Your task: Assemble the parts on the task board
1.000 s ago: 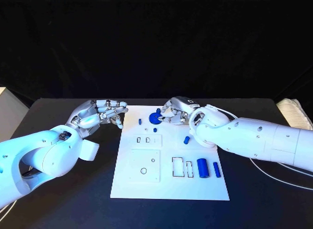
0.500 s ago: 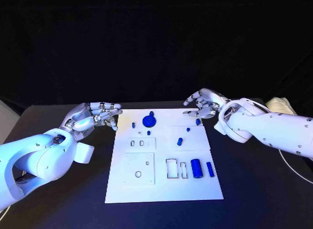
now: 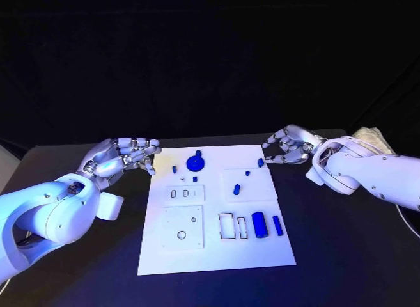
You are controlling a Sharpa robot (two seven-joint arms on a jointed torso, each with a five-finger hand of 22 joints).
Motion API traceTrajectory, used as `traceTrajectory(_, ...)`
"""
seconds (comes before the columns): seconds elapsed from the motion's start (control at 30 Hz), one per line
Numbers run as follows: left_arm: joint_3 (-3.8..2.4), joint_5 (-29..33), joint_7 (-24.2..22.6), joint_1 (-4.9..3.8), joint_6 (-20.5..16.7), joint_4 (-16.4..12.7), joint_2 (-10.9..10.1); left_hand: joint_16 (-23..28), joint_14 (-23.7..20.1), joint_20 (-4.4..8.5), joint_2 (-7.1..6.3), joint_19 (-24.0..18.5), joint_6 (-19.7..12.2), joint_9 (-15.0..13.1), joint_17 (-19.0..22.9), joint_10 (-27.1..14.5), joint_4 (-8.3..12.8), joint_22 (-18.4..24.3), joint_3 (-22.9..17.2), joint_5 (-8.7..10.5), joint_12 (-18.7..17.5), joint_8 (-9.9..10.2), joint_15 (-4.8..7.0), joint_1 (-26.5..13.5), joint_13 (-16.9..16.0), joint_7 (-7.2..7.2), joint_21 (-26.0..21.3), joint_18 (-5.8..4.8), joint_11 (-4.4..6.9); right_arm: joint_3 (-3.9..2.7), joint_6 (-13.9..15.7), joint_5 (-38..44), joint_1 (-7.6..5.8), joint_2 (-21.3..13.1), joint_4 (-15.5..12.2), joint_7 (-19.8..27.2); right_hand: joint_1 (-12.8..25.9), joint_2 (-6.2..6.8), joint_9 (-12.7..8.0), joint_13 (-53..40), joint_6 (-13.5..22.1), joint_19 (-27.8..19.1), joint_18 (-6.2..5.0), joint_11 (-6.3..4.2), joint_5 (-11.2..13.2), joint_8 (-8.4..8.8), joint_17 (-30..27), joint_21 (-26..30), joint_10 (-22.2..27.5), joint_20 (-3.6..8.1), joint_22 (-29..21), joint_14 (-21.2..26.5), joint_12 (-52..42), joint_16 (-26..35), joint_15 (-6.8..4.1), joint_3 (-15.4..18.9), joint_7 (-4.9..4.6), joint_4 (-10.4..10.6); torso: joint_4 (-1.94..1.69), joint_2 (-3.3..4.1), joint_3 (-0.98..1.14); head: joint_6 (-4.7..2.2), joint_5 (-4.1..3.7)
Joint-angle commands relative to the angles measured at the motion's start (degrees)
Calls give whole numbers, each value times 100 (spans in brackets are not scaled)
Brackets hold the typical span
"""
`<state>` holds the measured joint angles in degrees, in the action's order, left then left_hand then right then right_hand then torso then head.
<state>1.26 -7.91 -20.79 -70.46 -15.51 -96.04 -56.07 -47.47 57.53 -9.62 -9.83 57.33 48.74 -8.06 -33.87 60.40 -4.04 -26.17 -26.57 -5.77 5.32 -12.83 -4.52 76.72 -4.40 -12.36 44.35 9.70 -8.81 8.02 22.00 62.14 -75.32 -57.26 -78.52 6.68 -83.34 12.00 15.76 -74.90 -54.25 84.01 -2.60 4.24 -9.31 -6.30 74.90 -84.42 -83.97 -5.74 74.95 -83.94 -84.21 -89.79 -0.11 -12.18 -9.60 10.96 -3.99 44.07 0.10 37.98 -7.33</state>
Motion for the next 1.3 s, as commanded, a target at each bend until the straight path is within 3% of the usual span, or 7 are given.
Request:
traceTrajectory(0.03, -3, 13, -90, -1, 126, 0, 7, -19, -33, 10, -9, -36, -27, -8, 5, -38, -7, -5, -15, 19, 31, 14, 11, 48, -9, -5, 24, 77, 11, 3, -179, 200, 64, -3, 98, 177, -49, 3, -8, -1003, 53, 301, 91, 34, -35, 37, 1510, 16, -99, -31, 943, -606, 34, -21, 36, 0, 11, -30, -11, 12, 2, 13, -9)
traceTrajectory(0.2, -3, 13, -85, -1, 125, 11, 4, -19, -33, 10, -9, -36, -27, -8, 5, -38, -7, -5, -15, 19, 31, 14, 11, 48, -9, -5, 24, 77, 11, 4, -162, 239, 129, 38, 210, 181, -64, 3, -14, -1000, 71, 301, 92, 38, -55, 47, 1510, 14, -96, -33, 945, -606, 38, -21, 38, 1, 7, -34, -3, 16, 17, 42, -2)
traceTrajectory(0.3, -3, 13, -83, 0, 129, 14, 1, -15, -42, 10, -12, -46, -26, -9, 11, -38, -6, -8, -20, 19, 35, 13, 11, 55, -9, -4, 28, 77, 11, 5, -108, 249, 155, 96, 261, 141, -66, 0, -16, -1003, 76, 303, 92, 39, -63, 50, 1510, 12, -99, -34, 948, -606, 34, -21, 40, 1, 5, -32, 4, 11, 8, 62, 4)
traceTrajectory(0.57, -3, 13, -74, 0, 142, 22, 9, -15, -42, 10, -12, -46, -26, -9, 11, -38, -6, -8, -20, 19, 35, 13, 11, 55, -9, -4, 28, 77, 11, 5, 38, 289, 217, 270, 390, -39, -71, -54, -23, -1025, 72, 310, 96, 44, -130, 48, 1510, 1, -123, -38, 960, -606, 7, -21, 46, -23, -1, -6, -24, 5, 2, 101, 8)
traceTrajectory(0.7, -3, 13, -63, 1, 147, 29, 5, -15, -42, 10, -12, -46, -26, -9, 11, -38, -6, -8, -20, 19, 35, 13, 11, 55, -9, -4, 28, 77, 11, 5, 64, 295, 265, 364, 456, -85, -70, -81, -24, -1024, 62, 312, 97, 44, -142, 43, 1510, -2, -123, -39, 964, -606, 8, -21, 46, -40, -1, 6, -11, 8, 7, 117, 22)
traceTrajectory(0.87, -3, 13, -54, 1, 151, 37, 6, -15, -42, 10, -12, -46, -26, -9, 11, -38, -6, -8, -20, 19, 35, 13, 11, 55, -9, -4, 28, 77, 11, 4, 44, 298, 303, 440, 502, -108, -79, -133, -20, -1045, -2, 314, 97, 38, -155, 10, 1510, -5, -147, -39, 968, -606, -19, -21, 43, -97, 7, 21, -9, 1, -3, 132, 28)
traceTrajectory(1.3, -3, 13, -32, 1, 158, 46, 4, -13, -47, 9, -13, -56, -27, -10, 17, -41, -8, -11, -24, 18, 37, 12, 10, 59, -9, -6, 34, 78, 10, 4, -3, 299, 327, 473, 543, -134, -104, -173, 5, -1108, -292, 339, 108, -36, -116, -155, 1510, -45, -220, 8, 1012, -606, -96, -21, -18, -298, 90, 30, 1, 2, -2, 143, 22)
